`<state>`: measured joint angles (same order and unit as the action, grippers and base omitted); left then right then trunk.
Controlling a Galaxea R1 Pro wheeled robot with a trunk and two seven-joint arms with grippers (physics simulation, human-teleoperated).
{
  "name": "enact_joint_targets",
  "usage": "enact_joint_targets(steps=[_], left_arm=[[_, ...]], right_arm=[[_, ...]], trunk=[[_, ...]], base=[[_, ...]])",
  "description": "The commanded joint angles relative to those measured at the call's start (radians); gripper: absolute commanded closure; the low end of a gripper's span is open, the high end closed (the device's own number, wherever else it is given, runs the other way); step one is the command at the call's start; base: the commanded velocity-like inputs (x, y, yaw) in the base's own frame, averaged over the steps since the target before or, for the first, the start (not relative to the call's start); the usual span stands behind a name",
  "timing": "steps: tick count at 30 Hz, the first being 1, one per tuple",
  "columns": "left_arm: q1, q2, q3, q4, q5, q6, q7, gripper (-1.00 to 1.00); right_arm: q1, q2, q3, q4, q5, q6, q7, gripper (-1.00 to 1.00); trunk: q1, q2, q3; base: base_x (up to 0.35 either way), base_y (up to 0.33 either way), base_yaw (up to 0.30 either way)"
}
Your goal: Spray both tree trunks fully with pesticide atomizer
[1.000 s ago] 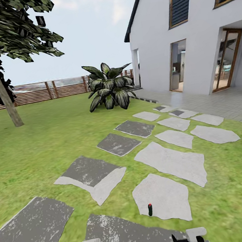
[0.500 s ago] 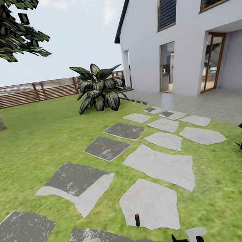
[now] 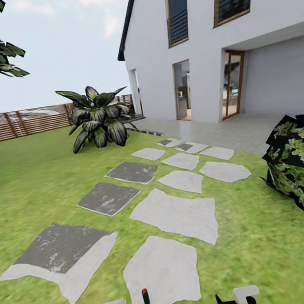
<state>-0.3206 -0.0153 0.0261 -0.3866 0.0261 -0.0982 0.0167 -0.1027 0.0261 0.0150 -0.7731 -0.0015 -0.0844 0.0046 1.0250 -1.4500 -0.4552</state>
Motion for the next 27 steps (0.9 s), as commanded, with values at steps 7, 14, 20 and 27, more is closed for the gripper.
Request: enact_joint_targets(steps=[7,14,20,27], left_arm=[[0.000,0.000,0.000,0.000,0.000,0.000,0.000,-1.00],[0.000,0.001,0.000,0.000,0.000,0.000,0.000,-1.00],[0.000,0.002,0.000,0.000,0.000,0.000,0.000,-1.00],[0.000,0.002,0.000,0.000,0.000,0.000,0.000,-1.00]], right_arm=[[0.000,0.000,0.000,0.000,0.000,0.000,0.000,-1.00],[0.000,0.000,0.000,0.000,0.000,0.000,0.000,-1.00],[0.000,0.000,0.000,0.000,0.000,0.000,0.000,-1.00],[0.000,0.000,0.000,0.000,0.000,0.000,0.000,-1.00]], trunk=[[0.000,0.000,0.003],[0.000,0.000,0.006],[0.000,0.000,0.009],[0.000,0.000,0.012]], base=[[0.202,-0.242,-0.289],[0.207,-0.242,-0.289],[0.226,-0.242,-0.289],[0.235,-0.241,-0.289]])
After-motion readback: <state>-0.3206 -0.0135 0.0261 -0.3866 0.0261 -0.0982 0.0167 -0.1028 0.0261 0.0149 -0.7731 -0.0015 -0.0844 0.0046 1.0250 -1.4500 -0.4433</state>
